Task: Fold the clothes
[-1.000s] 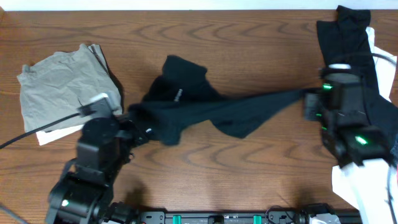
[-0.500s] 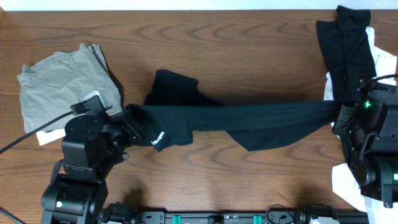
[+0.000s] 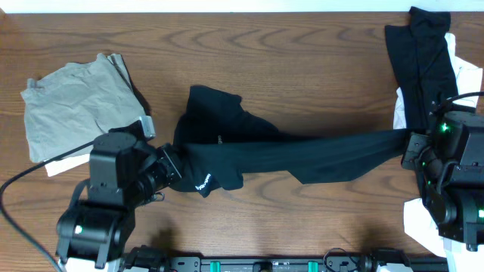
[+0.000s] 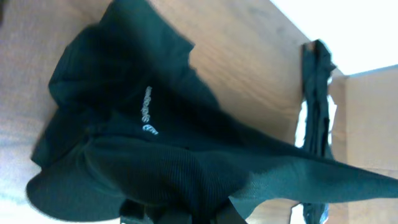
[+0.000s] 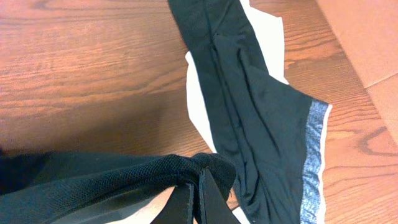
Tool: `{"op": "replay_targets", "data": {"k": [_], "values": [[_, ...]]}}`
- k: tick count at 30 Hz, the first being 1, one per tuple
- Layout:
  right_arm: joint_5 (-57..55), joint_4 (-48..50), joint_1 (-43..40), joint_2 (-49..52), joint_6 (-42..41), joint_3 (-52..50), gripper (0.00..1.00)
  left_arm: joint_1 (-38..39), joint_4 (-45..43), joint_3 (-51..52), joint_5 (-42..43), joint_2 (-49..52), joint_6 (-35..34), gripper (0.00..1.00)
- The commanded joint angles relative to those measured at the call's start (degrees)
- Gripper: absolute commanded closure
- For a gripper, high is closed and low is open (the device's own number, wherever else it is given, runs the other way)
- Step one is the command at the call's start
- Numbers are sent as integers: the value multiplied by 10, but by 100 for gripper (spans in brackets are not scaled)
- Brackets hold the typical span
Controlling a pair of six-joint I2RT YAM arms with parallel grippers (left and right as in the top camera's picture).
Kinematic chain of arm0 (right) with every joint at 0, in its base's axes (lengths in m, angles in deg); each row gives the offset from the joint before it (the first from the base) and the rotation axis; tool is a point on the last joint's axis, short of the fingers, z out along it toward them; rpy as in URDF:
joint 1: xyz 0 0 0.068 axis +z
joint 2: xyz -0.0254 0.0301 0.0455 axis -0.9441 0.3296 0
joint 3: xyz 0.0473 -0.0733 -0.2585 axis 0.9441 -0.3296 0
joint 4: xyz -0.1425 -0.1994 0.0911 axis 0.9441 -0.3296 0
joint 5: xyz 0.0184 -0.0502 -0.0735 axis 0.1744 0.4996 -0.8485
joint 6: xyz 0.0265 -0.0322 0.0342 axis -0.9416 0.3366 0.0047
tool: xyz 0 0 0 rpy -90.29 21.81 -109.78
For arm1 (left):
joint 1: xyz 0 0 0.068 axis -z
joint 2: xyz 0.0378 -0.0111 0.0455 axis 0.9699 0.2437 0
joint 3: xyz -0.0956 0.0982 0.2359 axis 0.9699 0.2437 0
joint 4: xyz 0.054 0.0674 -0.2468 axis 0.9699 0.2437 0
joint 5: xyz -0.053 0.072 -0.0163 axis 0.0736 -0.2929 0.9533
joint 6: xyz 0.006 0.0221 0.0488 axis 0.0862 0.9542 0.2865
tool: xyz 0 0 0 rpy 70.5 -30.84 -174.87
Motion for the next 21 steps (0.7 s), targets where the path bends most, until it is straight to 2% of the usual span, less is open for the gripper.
{"op": "replay_targets", "data": {"k": [1, 8, 17, 21], "values": [[30, -3, -6, 20, 5, 10, 99, -4, 0, -5, 2, 28, 5, 94], [54, -11, -6, 111, -17, 9, 99, -4, -19, -5, -45, 135, 10, 94], [65, -8, -4, 252, -34, 9, 99, -4, -123, -5, -45, 304, 17, 94], [65, -8, -4, 288, -34, 9, 99, -4, -137, -5, -45, 349, 18, 94]]}}
